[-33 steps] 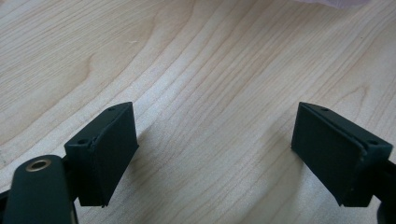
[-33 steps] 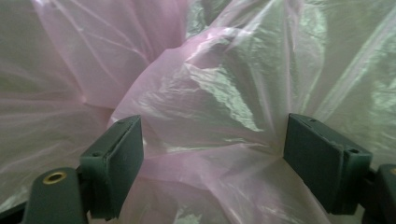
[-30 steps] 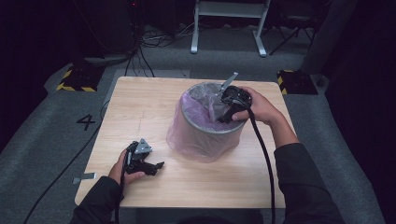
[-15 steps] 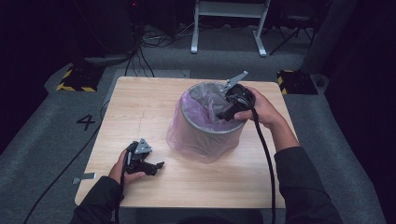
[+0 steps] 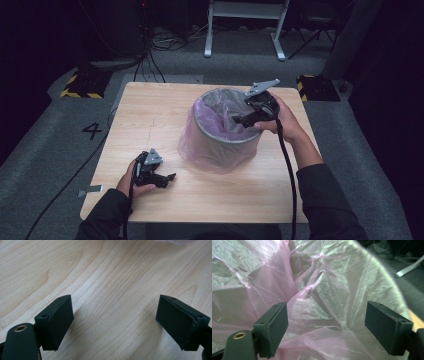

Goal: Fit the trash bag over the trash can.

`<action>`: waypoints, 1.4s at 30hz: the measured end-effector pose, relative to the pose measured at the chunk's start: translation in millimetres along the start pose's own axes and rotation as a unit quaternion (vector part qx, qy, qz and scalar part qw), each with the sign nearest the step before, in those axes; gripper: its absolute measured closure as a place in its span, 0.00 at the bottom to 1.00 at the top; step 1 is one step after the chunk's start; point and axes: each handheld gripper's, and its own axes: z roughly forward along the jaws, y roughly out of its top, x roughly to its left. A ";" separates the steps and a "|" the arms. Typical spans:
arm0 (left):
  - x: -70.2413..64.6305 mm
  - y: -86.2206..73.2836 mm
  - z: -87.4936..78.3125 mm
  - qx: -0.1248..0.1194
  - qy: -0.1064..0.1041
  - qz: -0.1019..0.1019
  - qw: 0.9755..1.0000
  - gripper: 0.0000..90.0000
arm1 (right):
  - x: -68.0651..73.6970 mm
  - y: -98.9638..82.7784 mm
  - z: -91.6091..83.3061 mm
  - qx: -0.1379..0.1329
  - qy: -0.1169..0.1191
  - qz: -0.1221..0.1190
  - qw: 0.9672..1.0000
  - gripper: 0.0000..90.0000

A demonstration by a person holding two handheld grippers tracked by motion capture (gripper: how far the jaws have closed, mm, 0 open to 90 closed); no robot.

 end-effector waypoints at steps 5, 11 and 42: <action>0.0 0.0 -0.1 0.000 0.000 0.000 1.000 0.16 | -1.8 -5.3 -7.2 -0.037 -0.004 0.022 0.999 0.22; 0.0 0.1 0.1 0.001 -0.001 -0.001 1.000 0.15 | -1.0 -11.1 -22.3 -0.081 -0.016 0.048 0.995 0.20; 0.8 0.8 0.8 0.001 0.003 0.000 1.000 0.14 | 27.9 -95.6 -81.8 -0.095 -0.086 0.030 0.991 0.19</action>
